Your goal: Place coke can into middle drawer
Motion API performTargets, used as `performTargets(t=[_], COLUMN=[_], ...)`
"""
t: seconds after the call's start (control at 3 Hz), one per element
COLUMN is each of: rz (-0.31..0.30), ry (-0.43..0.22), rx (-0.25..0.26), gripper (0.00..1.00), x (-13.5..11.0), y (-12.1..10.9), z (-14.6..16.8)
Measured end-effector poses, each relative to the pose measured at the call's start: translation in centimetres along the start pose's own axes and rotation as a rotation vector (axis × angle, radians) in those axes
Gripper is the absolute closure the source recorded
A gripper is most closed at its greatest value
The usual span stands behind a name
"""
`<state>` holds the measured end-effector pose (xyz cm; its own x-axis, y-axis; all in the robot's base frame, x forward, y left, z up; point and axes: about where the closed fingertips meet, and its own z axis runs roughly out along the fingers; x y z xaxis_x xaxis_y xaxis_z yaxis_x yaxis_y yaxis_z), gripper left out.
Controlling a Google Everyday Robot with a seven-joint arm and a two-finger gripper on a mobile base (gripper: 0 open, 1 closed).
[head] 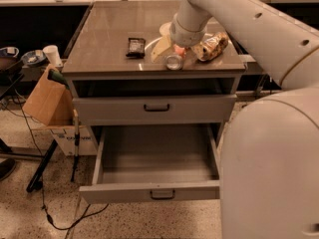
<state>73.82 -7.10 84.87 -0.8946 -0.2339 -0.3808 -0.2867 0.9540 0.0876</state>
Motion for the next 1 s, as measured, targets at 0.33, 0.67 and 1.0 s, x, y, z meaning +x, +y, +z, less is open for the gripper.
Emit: performTargets(t=[0.33,0.67,1.0], rz=[-0.017,-0.034,-0.048], ry=[0.022,0.03,0.017], rx=[-0.019,-0.032,-0.042], gripper=[0.27,0.48,0.71], x=[-0.1,-0.1,1.0], y=[1.2,2.0,1.7], z=[1.0,1.1,-0.5])
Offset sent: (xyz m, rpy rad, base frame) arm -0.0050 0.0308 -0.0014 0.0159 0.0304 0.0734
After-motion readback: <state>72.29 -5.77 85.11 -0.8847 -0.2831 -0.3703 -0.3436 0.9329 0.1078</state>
